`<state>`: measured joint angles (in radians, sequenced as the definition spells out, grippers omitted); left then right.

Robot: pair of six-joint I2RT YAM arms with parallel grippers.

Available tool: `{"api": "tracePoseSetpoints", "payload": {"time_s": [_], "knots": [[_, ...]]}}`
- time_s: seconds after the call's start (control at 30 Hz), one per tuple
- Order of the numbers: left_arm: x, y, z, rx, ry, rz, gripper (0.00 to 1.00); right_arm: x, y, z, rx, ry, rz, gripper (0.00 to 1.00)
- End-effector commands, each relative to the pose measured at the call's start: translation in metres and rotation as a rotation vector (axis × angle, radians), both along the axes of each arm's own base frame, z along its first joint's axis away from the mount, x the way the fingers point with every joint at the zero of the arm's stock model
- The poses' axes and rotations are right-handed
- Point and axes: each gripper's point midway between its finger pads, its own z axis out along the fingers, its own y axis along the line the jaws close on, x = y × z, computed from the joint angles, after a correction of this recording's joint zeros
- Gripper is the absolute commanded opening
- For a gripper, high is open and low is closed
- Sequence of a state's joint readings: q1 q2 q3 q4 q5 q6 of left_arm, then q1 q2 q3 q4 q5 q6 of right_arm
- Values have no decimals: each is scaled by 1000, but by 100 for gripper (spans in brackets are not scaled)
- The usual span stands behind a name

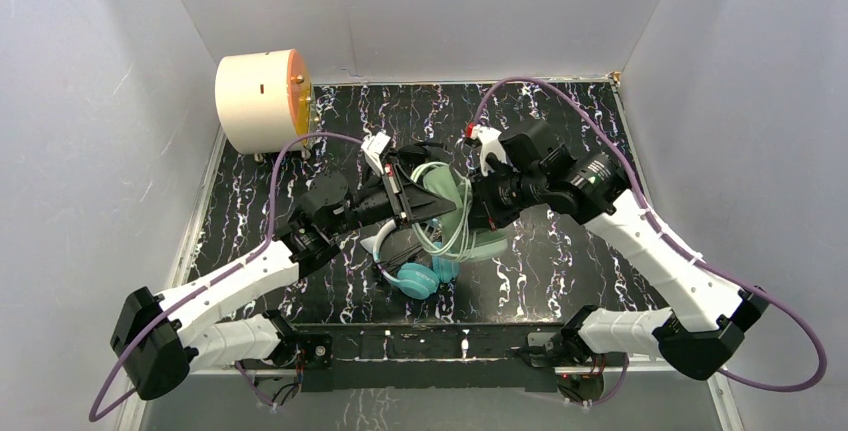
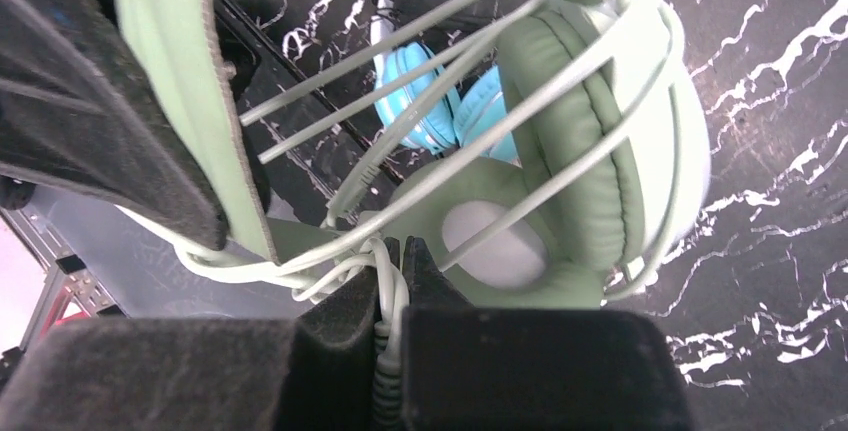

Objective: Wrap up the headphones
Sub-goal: Wrap the headphones cable around the headphones.

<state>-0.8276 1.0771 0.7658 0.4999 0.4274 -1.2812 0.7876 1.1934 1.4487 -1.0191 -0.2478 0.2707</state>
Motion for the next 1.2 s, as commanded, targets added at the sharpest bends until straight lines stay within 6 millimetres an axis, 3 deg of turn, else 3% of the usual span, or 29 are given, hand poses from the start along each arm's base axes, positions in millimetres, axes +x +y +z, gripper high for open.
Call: {"api": "tracePoseSetpoints", "payload": {"time_s": [0.0, 0.23, 0.5, 1.0, 1.17], "knots": [[-16, 7, 46, -187, -36, -48, 0, 14, -7, 18, -15, -66, -64, 4], [-10, 2, 49, -248, -35, -52, 0, 24, -5, 9, -70, -51, -80, 11], [-7, 7, 48, -281, -32, -26, 0, 31, -23, 17, -160, -84, -129, 32], [3, 26, 43, -370, 59, 66, 0, 34, -27, 25, -185, -89, -152, 43], [9, 33, 43, -397, 72, 105, 0, 41, -30, 37, -187, -130, -174, 48]]}}
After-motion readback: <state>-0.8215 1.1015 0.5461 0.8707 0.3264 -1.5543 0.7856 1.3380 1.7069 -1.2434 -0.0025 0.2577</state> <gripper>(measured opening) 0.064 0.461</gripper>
